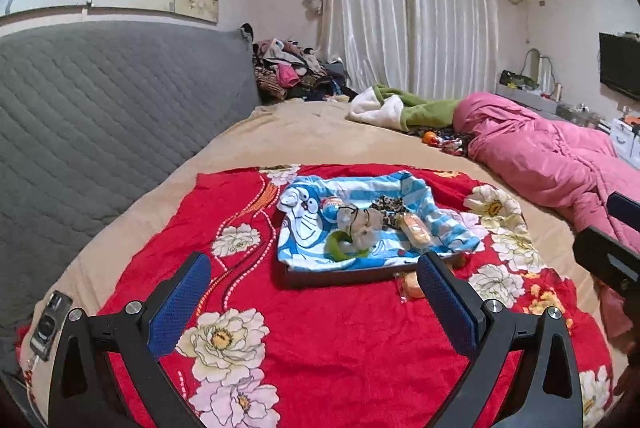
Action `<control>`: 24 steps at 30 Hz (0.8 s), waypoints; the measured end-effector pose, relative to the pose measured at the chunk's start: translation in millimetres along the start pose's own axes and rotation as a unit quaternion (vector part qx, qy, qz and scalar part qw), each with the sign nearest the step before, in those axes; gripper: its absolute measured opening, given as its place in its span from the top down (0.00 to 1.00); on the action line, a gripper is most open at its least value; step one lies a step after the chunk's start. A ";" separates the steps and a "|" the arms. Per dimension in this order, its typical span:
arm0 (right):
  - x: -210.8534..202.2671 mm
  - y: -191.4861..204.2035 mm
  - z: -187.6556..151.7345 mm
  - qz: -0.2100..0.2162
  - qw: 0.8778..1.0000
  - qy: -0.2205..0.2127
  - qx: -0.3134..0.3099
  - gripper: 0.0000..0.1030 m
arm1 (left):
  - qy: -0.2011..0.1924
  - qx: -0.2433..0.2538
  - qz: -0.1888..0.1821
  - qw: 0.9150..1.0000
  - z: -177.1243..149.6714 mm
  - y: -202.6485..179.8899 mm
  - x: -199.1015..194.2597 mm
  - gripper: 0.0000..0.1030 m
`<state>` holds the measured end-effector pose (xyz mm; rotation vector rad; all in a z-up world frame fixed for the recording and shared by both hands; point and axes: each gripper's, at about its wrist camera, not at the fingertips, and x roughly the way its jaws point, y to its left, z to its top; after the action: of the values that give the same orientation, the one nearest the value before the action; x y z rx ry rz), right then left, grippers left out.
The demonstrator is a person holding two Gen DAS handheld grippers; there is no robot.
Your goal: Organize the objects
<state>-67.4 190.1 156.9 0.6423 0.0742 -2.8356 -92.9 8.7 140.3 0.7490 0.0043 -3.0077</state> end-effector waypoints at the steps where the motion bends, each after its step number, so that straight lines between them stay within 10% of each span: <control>1: -0.8 0.3 -2.6 -0.002 1.000 0.001 0.000 0.01 | 0.002 -0.002 -0.004 1.000 -3.3 1.8 -0.5 0.01; 24: 23.5 -5.3 -77.9 -0.021 0.998 0.060 -0.003 0.01 | 0.057 0.012 0.003 0.998 -80.2 7.8 25.7 0.01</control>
<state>-56.6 198.0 76.5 0.8196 0.1178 -2.8340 -77.6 0.9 57.5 0.9205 -0.0315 -2.9608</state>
